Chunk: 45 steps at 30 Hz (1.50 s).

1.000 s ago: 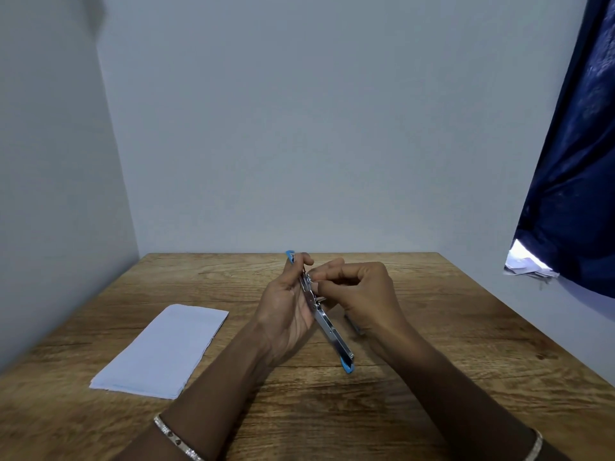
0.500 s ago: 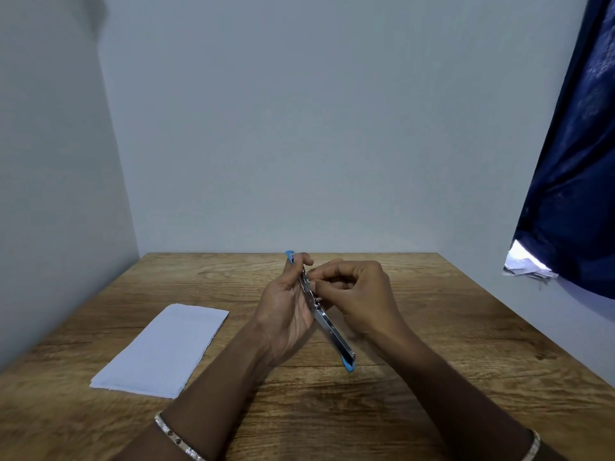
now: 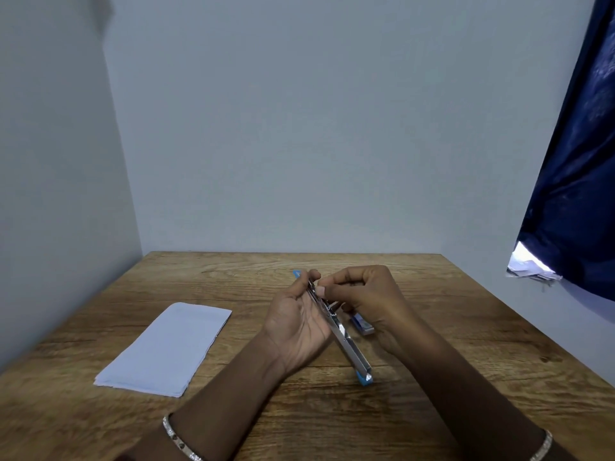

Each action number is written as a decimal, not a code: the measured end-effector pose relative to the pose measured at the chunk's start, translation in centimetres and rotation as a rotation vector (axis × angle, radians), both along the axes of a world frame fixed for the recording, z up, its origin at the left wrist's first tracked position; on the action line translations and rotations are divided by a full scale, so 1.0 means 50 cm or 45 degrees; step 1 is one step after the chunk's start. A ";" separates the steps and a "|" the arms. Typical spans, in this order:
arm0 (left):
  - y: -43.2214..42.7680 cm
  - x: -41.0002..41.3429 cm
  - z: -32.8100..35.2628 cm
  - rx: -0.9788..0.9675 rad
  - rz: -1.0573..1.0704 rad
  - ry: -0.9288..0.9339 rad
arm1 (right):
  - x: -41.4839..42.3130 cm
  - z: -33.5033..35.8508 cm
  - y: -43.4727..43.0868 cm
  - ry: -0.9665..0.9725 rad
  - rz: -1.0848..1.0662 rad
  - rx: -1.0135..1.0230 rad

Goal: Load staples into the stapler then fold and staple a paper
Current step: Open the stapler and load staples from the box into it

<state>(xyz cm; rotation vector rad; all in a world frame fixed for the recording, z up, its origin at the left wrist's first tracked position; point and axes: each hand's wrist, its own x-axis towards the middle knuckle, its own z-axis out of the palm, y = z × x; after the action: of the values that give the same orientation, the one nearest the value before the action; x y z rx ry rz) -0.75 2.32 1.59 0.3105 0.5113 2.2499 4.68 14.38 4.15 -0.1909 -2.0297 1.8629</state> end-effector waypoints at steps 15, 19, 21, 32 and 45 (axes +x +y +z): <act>-0.006 -0.008 0.016 0.067 0.084 -0.267 | 0.003 0.011 -0.018 0.301 -0.109 0.462; -0.011 -0.002 0.022 0.101 0.029 -0.264 | 0.003 0.001 -0.026 0.285 -0.077 0.928; -0.011 0.003 0.023 0.086 0.005 -0.227 | 0.004 -0.001 -0.026 0.264 -0.091 1.013; -0.008 -0.009 0.012 -0.045 0.044 -0.080 | -0.004 -0.005 -0.020 0.179 -0.071 0.909; -0.005 -0.014 0.007 -0.166 0.082 -0.057 | -0.004 -0.006 -0.017 0.247 -0.184 1.059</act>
<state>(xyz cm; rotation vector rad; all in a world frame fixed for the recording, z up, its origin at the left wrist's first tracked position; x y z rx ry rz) -1.42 2.07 1.95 0.1792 0.6496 2.2674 4.48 13.51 3.85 0.0692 -2.3726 0.8008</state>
